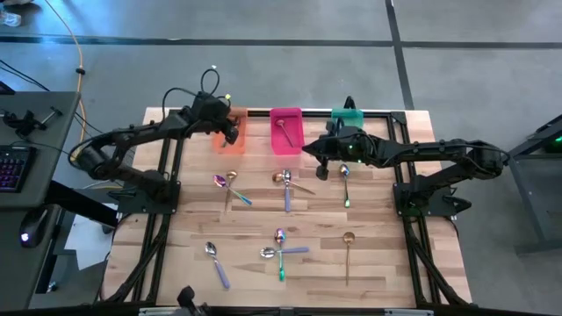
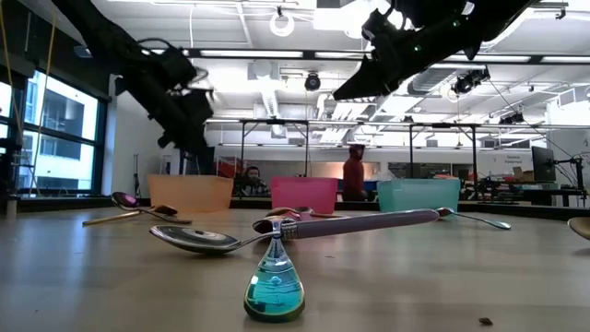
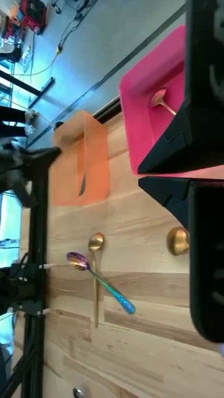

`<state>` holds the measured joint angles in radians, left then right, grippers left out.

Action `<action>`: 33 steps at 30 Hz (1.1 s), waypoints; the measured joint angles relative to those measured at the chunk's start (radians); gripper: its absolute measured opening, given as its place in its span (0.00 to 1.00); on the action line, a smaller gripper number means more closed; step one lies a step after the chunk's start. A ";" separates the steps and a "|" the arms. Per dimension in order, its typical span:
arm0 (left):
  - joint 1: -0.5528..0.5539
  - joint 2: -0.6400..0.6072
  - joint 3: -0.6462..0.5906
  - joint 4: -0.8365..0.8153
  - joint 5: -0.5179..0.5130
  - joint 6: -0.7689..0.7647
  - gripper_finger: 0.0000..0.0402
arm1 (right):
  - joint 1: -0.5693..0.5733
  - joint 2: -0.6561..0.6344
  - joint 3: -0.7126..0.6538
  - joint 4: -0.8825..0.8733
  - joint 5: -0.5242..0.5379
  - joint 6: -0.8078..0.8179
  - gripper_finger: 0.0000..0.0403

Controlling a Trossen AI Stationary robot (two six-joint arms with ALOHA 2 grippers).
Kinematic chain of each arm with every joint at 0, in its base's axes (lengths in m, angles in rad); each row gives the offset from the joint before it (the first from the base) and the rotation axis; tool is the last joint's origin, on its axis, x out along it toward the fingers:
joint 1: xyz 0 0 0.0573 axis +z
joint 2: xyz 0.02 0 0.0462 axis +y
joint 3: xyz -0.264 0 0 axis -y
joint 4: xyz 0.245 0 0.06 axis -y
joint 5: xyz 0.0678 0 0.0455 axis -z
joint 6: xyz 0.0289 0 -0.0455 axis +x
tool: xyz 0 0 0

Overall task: Sort silverware by color (type)
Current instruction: Put the middle top yellow spoon into the pink bin

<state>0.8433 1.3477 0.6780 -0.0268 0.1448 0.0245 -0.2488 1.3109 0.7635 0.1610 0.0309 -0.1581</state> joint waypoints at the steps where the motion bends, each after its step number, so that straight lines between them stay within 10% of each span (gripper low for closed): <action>1: -0.019 -0.018 -0.015 0.037 0.000 0.004 0.01 | 0.001 0.000 0.000 -0.004 0.000 0.000 0.00; 10: -0.240 -0.216 -0.224 0.341 0.007 0.010 0.00 | 0.059 0.000 0.000 -0.007 0.000 0.029 0.00; 33: -0.794 -0.299 -0.257 0.350 -0.088 0.039 0.00 | 0.238 0.307 0.000 0.172 0.062 0.233 0.08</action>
<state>0.0494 1.0485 0.4213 0.3233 0.0566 0.0635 -0.0107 1.6180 0.7631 0.3332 0.0931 0.0752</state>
